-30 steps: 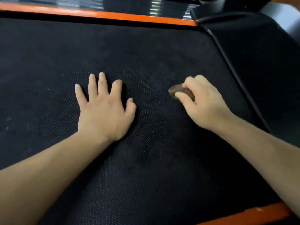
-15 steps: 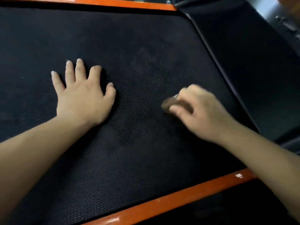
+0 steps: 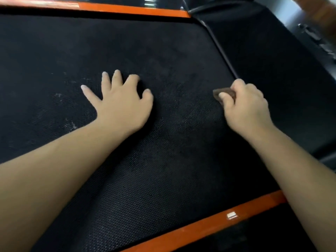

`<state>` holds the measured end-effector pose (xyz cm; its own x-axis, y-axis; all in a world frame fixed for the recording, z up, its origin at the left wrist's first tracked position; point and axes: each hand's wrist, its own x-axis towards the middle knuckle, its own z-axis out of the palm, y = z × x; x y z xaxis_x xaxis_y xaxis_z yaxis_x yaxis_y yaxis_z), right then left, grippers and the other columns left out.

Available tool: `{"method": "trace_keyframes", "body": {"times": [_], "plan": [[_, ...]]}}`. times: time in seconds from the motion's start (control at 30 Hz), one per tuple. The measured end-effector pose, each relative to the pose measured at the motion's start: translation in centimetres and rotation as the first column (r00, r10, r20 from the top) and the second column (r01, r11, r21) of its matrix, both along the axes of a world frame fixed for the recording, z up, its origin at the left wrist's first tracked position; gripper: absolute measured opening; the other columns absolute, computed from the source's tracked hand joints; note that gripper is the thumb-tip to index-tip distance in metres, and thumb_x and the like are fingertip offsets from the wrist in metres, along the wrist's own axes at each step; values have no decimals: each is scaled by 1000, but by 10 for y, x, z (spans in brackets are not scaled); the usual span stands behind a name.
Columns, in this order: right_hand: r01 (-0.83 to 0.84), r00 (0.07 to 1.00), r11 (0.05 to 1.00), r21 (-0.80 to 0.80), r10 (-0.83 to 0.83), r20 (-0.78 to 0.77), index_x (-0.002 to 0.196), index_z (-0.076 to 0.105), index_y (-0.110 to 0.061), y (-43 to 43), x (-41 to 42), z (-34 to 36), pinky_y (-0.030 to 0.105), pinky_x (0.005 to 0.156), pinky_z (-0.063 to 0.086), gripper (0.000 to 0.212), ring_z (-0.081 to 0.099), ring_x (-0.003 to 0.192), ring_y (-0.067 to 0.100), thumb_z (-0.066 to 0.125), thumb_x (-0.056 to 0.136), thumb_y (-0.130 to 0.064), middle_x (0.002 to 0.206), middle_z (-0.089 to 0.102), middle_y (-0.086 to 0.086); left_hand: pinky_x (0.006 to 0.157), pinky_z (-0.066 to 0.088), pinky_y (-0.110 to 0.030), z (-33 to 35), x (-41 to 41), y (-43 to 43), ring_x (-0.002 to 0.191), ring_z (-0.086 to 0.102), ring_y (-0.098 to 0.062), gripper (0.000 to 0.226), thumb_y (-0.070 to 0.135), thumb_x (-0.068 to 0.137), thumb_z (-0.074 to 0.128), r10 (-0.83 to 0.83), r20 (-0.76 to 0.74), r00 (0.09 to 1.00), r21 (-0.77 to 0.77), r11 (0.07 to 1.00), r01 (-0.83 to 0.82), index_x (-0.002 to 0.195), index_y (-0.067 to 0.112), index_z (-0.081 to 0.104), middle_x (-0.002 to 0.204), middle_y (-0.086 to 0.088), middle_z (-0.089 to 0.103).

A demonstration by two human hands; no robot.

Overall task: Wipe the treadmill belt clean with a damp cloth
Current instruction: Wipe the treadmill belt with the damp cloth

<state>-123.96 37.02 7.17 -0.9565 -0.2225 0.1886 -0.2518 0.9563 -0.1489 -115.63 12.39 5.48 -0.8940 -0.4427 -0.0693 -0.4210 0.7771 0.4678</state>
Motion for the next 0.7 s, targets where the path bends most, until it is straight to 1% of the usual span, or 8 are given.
{"method": "trace_keyframes", "body": {"times": [0.03, 0.1, 0.17, 0.23, 0.3, 0.43, 0.6, 0.7], "plan": [[14, 1000, 999, 50, -13, -26, 102, 51, -15, 0, 5, 0, 48, 81, 42, 23, 54, 97, 40, 52, 98, -38, 103, 55, 15, 113, -15, -70, -1, -7, 3, 156, -5, -31, 49, 49, 98, 34, 23, 6, 1000, 2, 1000, -23, 142, 29, 43, 168, -7, 15], [-81, 988, 989, 124, 96, -121, 96, 48, -17, -3, 36, -5, 44, 73, 36, 20, 51, 86, 36, 55, 95, -36, 94, 53, 12, 112, -14, -72, -8, -11, 7, 155, -6, -34, 52, 49, 98, 32, 32, 10, 999, -63, 998, -31, 143, 25, 39, 168, -11, 11], [-179, 978, 977, 118, 190, -90, 91, 45, -21, -2, 65, -7, 39, 72, 30, 18, 45, 80, 26, 53, 94, -37, 89, 48, 2, 115, -10, -72, -15, -9, 9, 155, -6, -38, 55, 50, 99, 31, 14, -4, 1000, -147, 989, -15, 145, 21, 36, 168, -15, 9], [-204, 972, 968, 144, 217, -88, 93, 47, -21, 2, 43, -8, 39, 74, 26, 19, 46, 84, 26, 49, 95, -40, 90, 49, 2, 116, -9, -70, -20, -7, 9, 154, -5, -39, 55, 51, 98, 31, 11, -26, 1000, -166, 986, -15, 144, 20, 36, 167, -17, 10], [-95, 982, 979, 183, 123, -146, 102, 51, -17, -3, -4, -11, 42, 77, 28, 23, 51, 93, 34, 46, 98, -39, 100, 56, 11, 117, -8, -70, -20, -8, 9, 154, -4, -40, 54, 51, 98, 32, 4, -39, 999, -174, 985, -11, 142, 20, 37, 167, -18, 11], [6, 997, 993, 118, 2, -71, 113, 51, -13, -24, -56, -6, 48, 91, 35, 28, 51, 107, 38, 46, 101, -38, 115, 56, 16, 117, -6, -71, -20, -9, 9, 154, -2, -40, 53, 51, 98, 32, -2, -41, 999, -182, 983, -5, 140, 19, 38, 167, -18, 14], [-285, 958, 958, 15, 285, -29, 95, 53, -17, -26, -8, -12, 44, 83, 36, 31, 49, 91, 29, 44, 94, -46, 95, 50, 3, 116, -4, -71, -22, -9, 9, 154, -2, -41, 54, 50, 98, 32, -8, -51, 999, -201, 980, -2, 141, 18, 37, 166, -20, 13], [-278, 959, 959, 52, 280, -50, 98, 53, -18, -33, -55, -9, 46, 86, 36, 33, 53, 97, 33, 43, 95, -49, 99, 55, 8, 116, -3, -72, -23, -10, 10, 154, 1, -42, 54, 51, 97, 33, -8, -53, 999, -211, 978, -4, 140, 18, 38, 166, -21, 16]]}}
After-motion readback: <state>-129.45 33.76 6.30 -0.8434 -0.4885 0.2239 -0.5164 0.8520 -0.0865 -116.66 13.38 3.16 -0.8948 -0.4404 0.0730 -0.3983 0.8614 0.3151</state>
